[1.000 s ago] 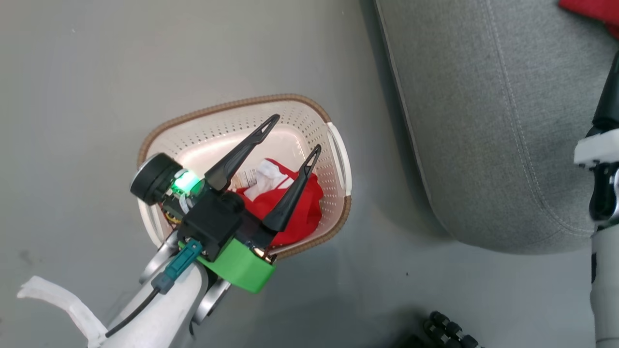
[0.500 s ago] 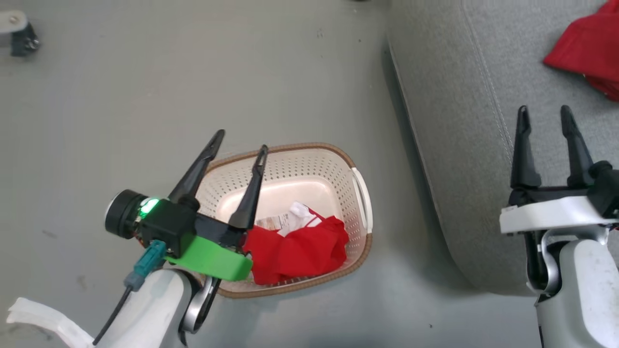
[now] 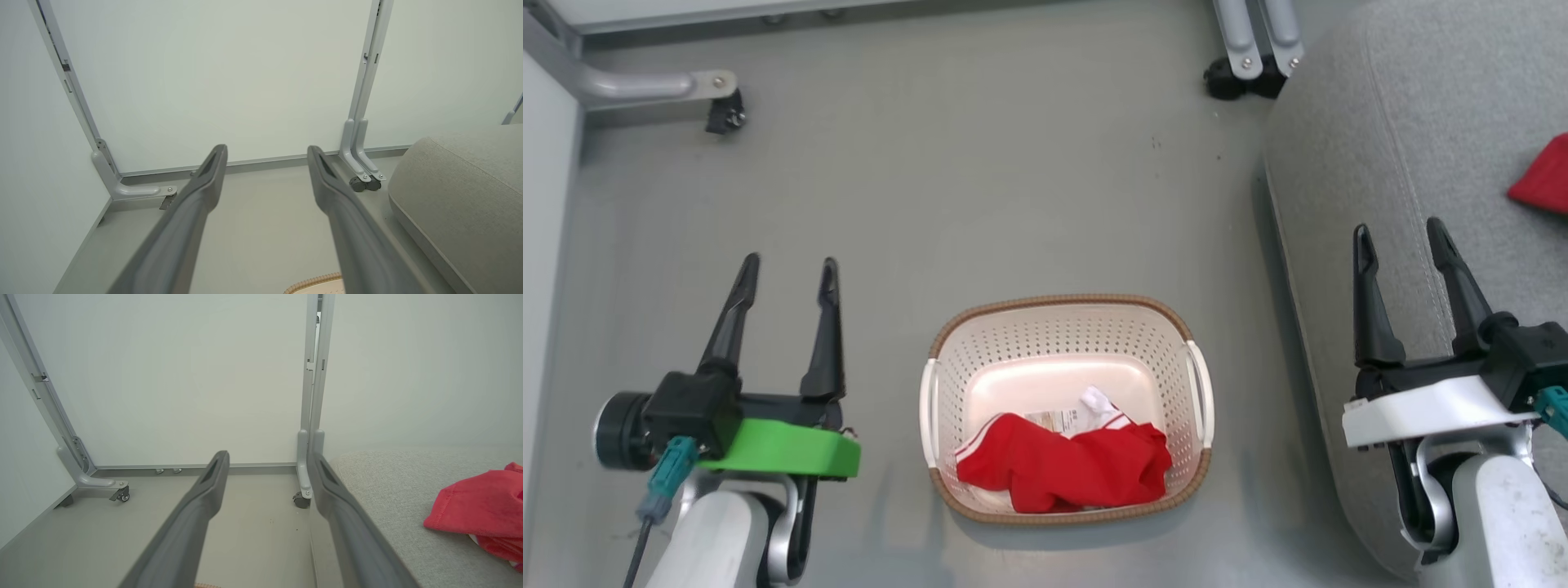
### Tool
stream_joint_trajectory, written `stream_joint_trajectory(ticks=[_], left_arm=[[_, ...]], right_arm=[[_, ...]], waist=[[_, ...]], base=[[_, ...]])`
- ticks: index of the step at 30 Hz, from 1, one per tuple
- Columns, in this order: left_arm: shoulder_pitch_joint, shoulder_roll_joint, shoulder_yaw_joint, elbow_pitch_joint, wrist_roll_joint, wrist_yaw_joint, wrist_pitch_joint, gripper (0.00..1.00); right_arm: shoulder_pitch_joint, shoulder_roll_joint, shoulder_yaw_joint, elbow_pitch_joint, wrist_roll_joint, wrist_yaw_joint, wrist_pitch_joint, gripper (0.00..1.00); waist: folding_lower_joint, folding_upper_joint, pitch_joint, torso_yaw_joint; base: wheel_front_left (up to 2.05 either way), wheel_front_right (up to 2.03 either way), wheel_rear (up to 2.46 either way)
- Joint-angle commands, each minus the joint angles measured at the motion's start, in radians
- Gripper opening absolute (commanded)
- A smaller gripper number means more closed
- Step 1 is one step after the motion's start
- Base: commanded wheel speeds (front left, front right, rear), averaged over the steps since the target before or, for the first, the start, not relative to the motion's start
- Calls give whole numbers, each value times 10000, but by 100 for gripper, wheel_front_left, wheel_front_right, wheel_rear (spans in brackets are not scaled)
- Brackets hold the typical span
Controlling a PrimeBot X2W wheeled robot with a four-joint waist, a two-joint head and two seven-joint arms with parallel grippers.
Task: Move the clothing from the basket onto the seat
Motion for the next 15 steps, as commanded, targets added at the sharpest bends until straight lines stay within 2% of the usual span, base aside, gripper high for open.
stream_joint_trajectory(ticks=[1, 8, 15], left_arm=[[301, -39, 224, -34, 74, 65, -40, 100], [1254, -273, 1002, -24, 265, -53, -38, 100], [2005, -477, 1206, 246, 468, -387, -40, 100]], right_arm=[[253, -8, -11, -78, -59, -6, 42, 100], [977, -1, -16, -309, 44, -6, 256, 100], [1717, 1, 160, -499, -21, -6, 508, 100]], waist=[[1, 0, -573, 495], [1, 0, -1198, 662], [1, 0, -1790, 661]], base=[[0, 0, 0], [0, 0, 0], [0, 0, 0]])
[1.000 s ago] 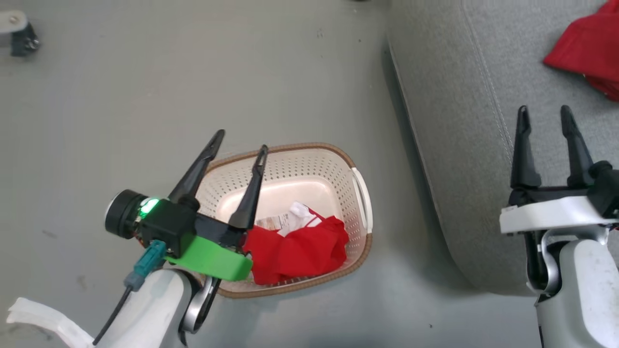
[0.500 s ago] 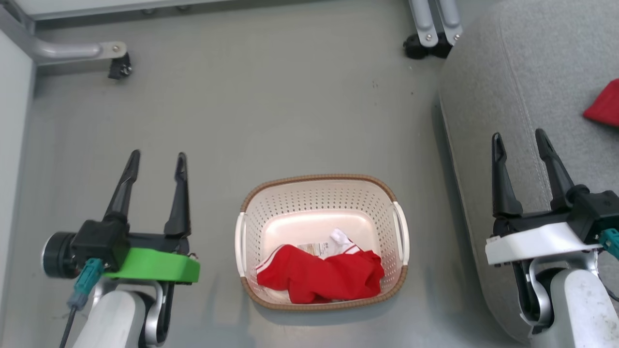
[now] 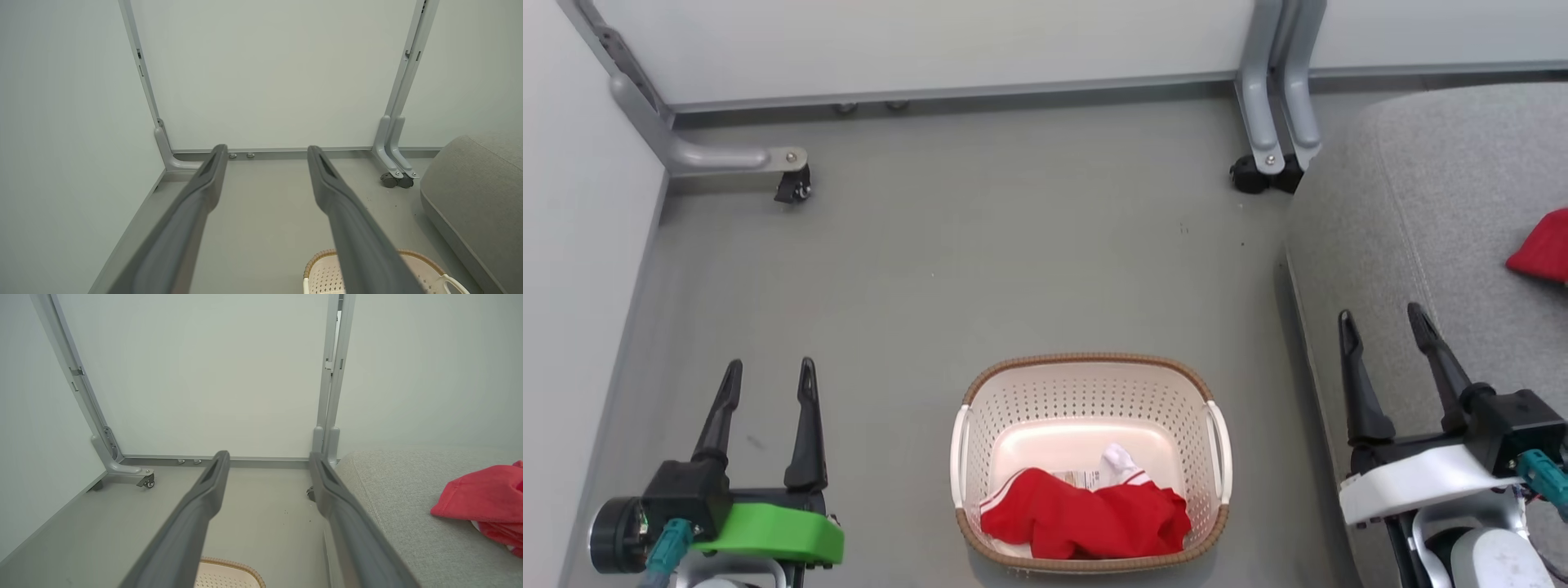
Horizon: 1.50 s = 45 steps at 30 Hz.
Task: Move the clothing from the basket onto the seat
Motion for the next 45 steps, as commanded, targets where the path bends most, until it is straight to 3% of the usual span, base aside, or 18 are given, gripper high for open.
stream_joint_trajectory(ticks=[1, 12, 36, 40, 45], left_arm=[[146, -64, 25, 33, 61, -98, -31, 100], [432, -295, 19, 392, 422, -351, -31, 100], [251, -574, 412, 861, 701, -576, -32, 100], [-130, -634, 134, 928, 975, -720, -32, 100], [-897, -847, -655, 1397, 1345, -1200, -26, 100]], right_arm=[[190, -12, 39, -70, -31, -6, 36, 100], [855, -10, 225, -115, 222, -6, 191, 100], [573, -10, 373, -65, 272, -6, 187, 100], [464, -10, 351, -176, 196, -6, 182, 100], [211, -9, 410, -386, 134, -6, 194, 100]], waist=[[1, 0, -305, 48], [1, 0, -672, -7], [1, 0, -658, -165], [1, 0, -436, -180], [1, 0, 84, -300]], base=[[0, 0, 0], [0, 0, 0], [0, 0, 0], [0, 0, 0], [0, 0, 0]])
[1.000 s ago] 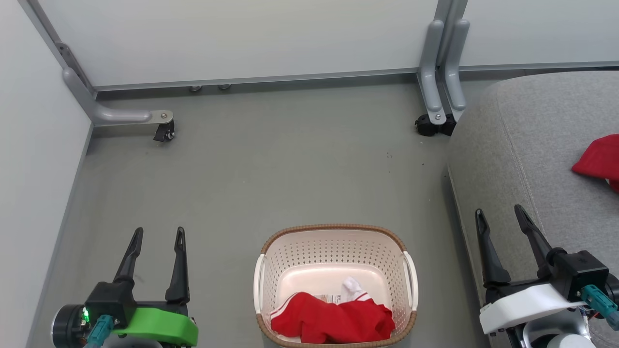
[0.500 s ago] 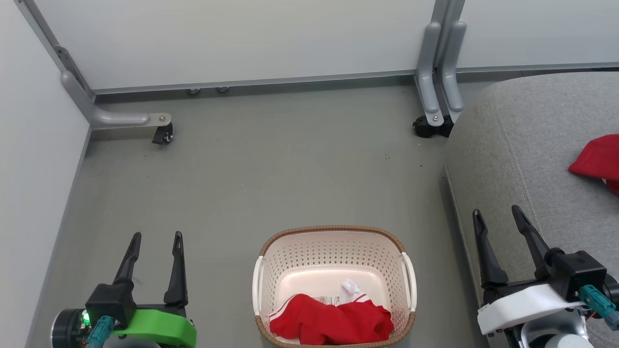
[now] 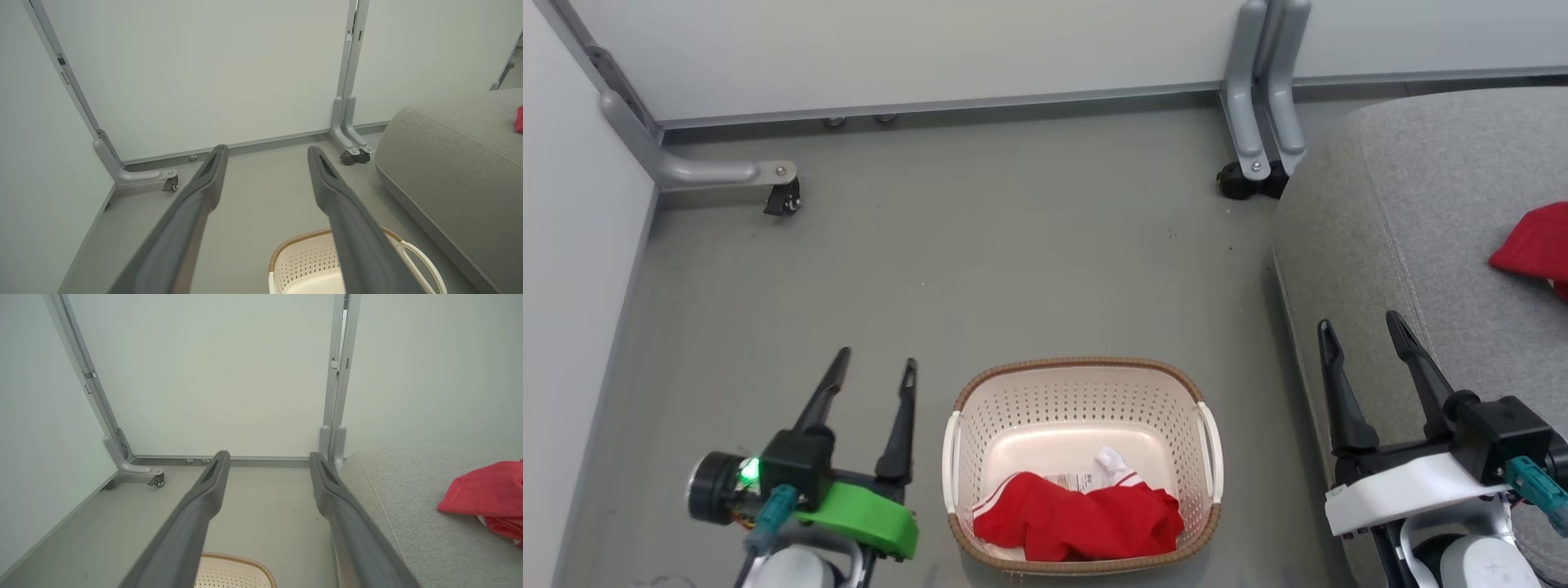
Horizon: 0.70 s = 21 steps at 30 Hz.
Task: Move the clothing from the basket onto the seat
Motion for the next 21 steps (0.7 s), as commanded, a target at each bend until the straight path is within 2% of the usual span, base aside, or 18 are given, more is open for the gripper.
stream_joint_trajectory(ticks=[1, 7, 10, 15, 21], left_arm=[[-336, -73, -246, 242, 105, -172, 6, 100], [-1647, -497, -1667, 1584, 222, -747, 310, 100], [-2249, -627, -2379, 2304, 53, -854, 594, 100], [-3190, -797, -3939, 3441, -878, -926, 1018, 100], [-4277, -652, -5853, 4596, -2362, -922, 1747, 100]], right_arm=[[-185, -11, 45, -96, -82, -6, -13, 100], [-710, -13, 193, -405, -160, -5, -43, 100], [-959, -13, 230, -525, -193, -6, -97, 100], [-1428, -10, 367, -683, -123, -6, -241, 100], [-1993, -10, 554, -683, -1, -6, -558, 100]], waist=[[1, 0, 407, -147], [1, 0, 1490, -567], [1, 0, 2030, -751], [1, 0, 3029, -1119], [1, 0, 4152, -1537]], base=[[0, 0, 0], [0, 0, 0], [0, 0, 0], [0, 0, 0], [0, 0, 0]])
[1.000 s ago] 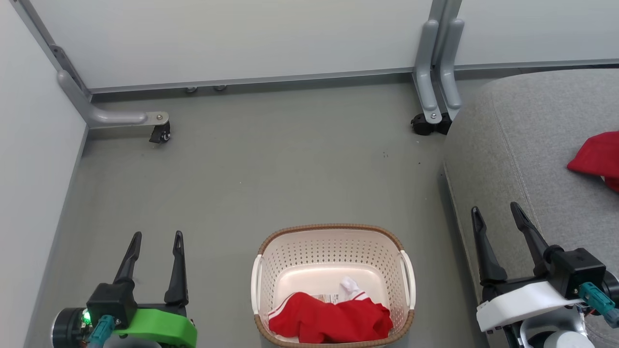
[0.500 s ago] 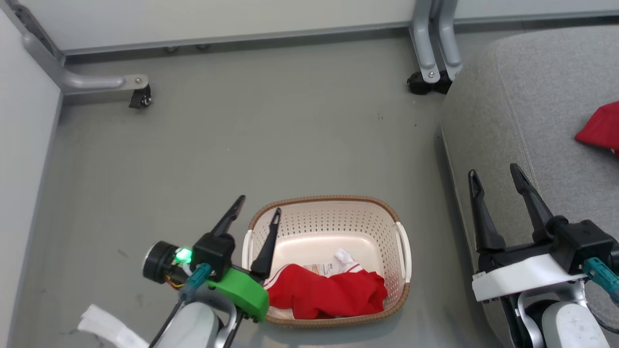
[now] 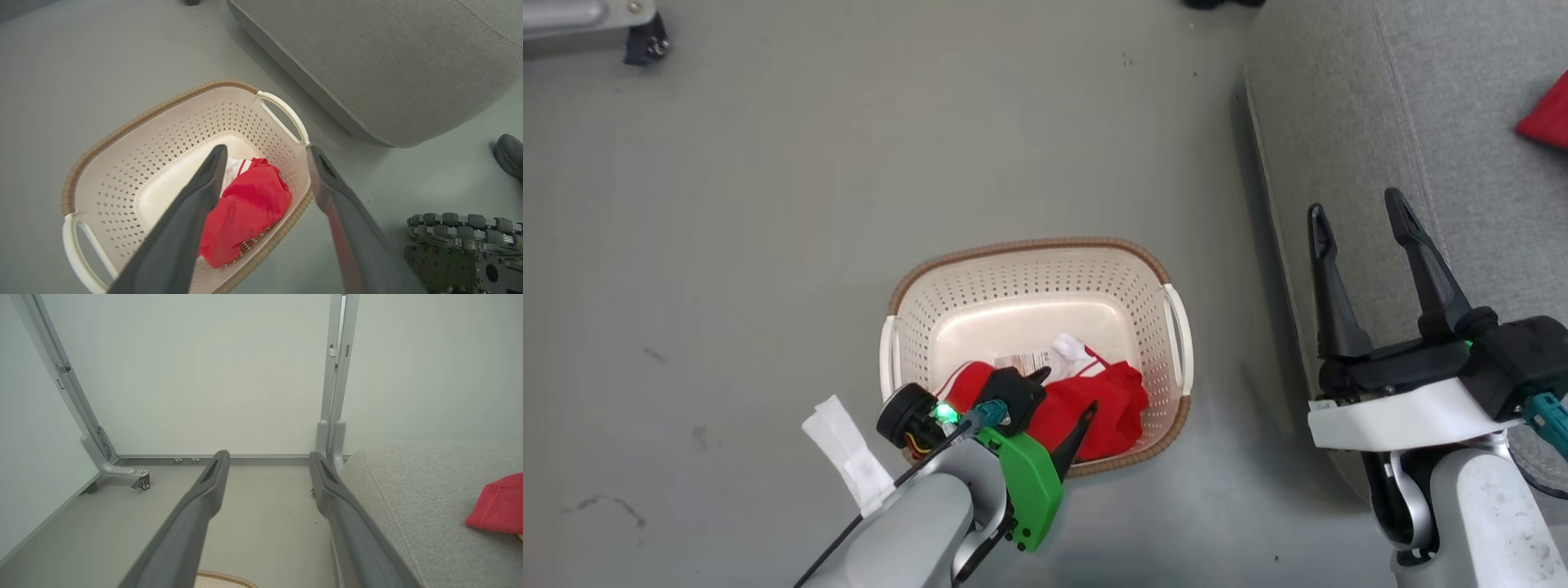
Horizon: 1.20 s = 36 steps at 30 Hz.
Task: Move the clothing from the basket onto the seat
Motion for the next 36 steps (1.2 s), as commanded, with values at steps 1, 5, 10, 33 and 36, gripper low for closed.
stream_joint_trajectory(ticks=[1, 5, 10, 33, 36], left_arm=[[-373, 127, -239, 159, -203, -25, 83, 100], [-1088, 360, -1035, 1016, -1077, -26, 412, 100], [-1786, 470, -1663, 1887, -1865, -27, 750, 100], [-3858, 1742, -3830, 3466, -4039, -29, 2696, 100], [-4103, 1828, -3894, 3778, -4087, -29, 2777, 100]], right_arm=[[-219, -6, 36, -20, 89, -6, -114, 100], [-621, -5, 205, 115, 237, -6, -408, 100], [-1000, -3, 345, 344, 441, -6, -729, 100], [-2063, -3, 1183, 1061, 1786, -7, -1275, 100], [-2107, -1, 1322, 1018, 1969, -7, -1274, 100]], waist=[[0, -1, 1178, -652], [0, -1, 1940, -971], [0, -1, 2651, -1304], [0, -1, 4615, -2704], [0, -1, 4794, -2880]], base=[[0, 0, 0], [0, 0, 0], [0, 0, 0], [0, 0, 0], [0, 0, 0]])
